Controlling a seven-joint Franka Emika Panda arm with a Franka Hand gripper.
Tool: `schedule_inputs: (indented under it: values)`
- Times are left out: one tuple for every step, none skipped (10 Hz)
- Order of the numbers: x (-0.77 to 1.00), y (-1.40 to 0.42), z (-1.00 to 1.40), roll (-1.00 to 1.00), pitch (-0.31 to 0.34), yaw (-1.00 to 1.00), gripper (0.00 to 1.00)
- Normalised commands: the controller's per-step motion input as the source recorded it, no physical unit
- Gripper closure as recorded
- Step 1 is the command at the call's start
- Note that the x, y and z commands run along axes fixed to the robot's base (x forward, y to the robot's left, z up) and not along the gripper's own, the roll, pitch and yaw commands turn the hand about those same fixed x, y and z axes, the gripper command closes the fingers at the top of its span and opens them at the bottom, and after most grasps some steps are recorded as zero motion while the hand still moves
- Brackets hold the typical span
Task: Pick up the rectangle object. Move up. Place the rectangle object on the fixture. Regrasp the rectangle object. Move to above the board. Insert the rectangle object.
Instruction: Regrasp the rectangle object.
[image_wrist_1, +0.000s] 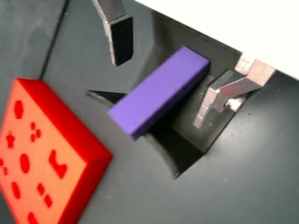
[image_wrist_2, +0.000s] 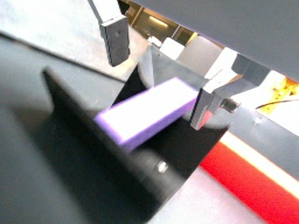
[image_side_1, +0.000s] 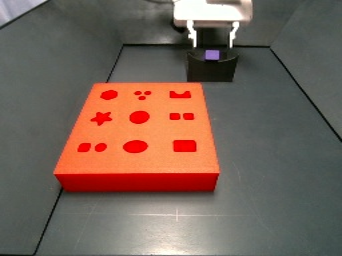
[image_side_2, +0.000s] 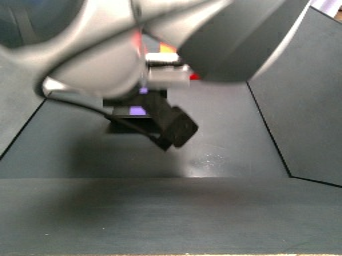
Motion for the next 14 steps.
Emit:
schedule_inputs:
  values:
    - [-0.04,0.00,0.83,0.01,0.006,0.03,0.00]
    - [-0.04,0.00,0.71,0.02,0.016,0.03,0.00]
    - [-0.03,0.00,0.46,0.02,0.036,0.03,0.00]
    - [-0.03,0.01,0.20,0.03,0.050,0.02,0.00]
    - [-0.09,-0.97,1.00,1.00,0.060,0.03,0.00]
    - [-0.08,-1.00,1.00,1.00,0.060,0.03,0.00]
    - [-0.11,-1.00,1.00,1.00,0.051,0.03,0.00]
    - [-0.14,-0.98,0.95,1.00,0.040,0.03,0.00]
    - [-0.11,-0.83,0.74,1.00,0.037,0.03,0.00]
    - [-0.07,-0.65,0.52,1.00,0.036,0.03,0.00]
    - [-0.05,-0.46,0.29,1.00,0.036,0.03,0.00]
    - [-0.02,-0.19,0.02,1.00,0.034,0.03,0.00]
    - [-0.01,-0.02,-0.01,1.00,0.034,0.03,0.00]
    - [-0.01,-0.01,0.02,1.00,0.034,0.03,0.00]
